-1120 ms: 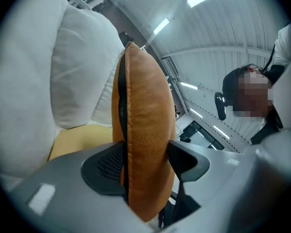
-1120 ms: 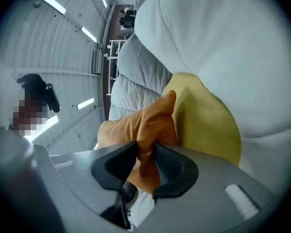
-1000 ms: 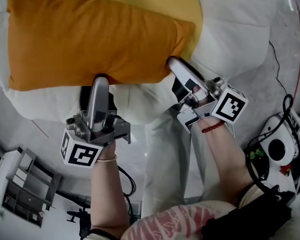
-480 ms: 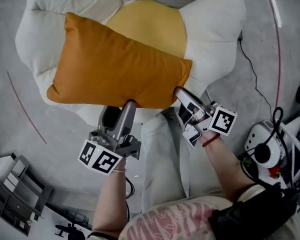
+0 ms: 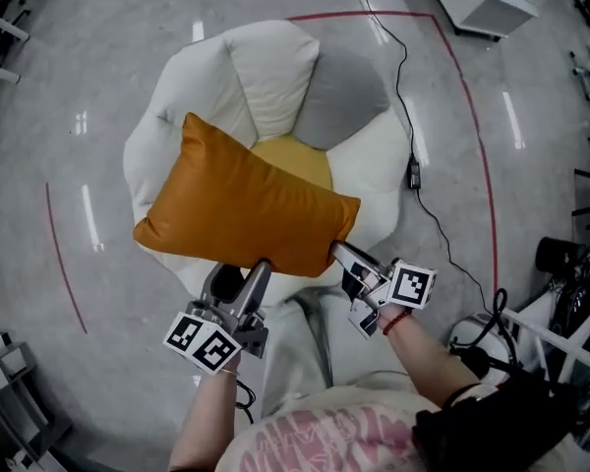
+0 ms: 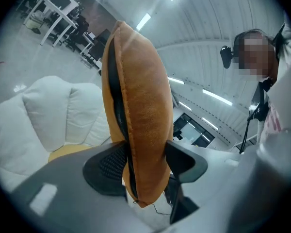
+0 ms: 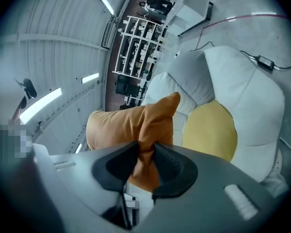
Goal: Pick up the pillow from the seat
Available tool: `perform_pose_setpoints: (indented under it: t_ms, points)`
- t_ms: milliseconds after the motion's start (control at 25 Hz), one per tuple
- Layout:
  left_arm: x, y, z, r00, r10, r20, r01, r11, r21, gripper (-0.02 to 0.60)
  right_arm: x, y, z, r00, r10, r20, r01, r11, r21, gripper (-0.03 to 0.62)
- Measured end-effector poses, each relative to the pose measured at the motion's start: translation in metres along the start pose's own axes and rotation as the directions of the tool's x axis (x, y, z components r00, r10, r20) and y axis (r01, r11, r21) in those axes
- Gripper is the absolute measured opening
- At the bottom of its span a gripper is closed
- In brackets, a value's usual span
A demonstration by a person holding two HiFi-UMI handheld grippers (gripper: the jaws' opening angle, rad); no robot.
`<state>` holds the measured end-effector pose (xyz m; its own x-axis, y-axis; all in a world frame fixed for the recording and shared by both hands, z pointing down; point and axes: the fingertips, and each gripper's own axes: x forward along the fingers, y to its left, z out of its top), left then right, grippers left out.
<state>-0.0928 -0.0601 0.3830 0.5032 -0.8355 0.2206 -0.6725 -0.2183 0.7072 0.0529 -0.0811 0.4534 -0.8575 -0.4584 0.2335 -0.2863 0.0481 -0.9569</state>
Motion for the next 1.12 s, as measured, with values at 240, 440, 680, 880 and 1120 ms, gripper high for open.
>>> perform_pose_setpoints:
  t_ms: [240, 440, 680, 880, 1120]
  points:
    - [-0.020, -0.064, 0.055, 0.998, -0.065, 0.024, 0.063, 0.996, 0.059, 0.258, -0.024, 0.088, 0.026, 1.000, 0.016, 0.000, -0.016, 0.995, -0.097, 0.100]
    - [-0.008, -0.117, 0.104, 0.988, -0.132, 0.077, 0.121, 0.985, 0.125, 0.253, -0.040, 0.160, 0.078, 0.996, 0.073, 0.054, -0.058, 0.972, -0.229, 0.100]
    - [0.011, -0.177, 0.156, 0.961, -0.241, 0.133, 0.199, 0.942, 0.271, 0.250, -0.061, 0.232, 0.141, 0.984, 0.140, 0.108, -0.084, 0.907, -0.413, 0.098]
    - [0.018, -0.220, 0.193, 0.943, -0.286, 0.168, 0.211, 0.909, 0.361, 0.252, -0.074, 0.276, 0.169, 0.968, 0.212, 0.136, -0.127, 0.877, -0.463, 0.098]
    - [0.005, -0.258, 0.229, 0.919, -0.336, 0.205, 0.212, 0.862, 0.460, 0.252, -0.082, 0.328, 0.179, 0.936, 0.319, 0.150, -0.197, 0.826, -0.528, 0.098]
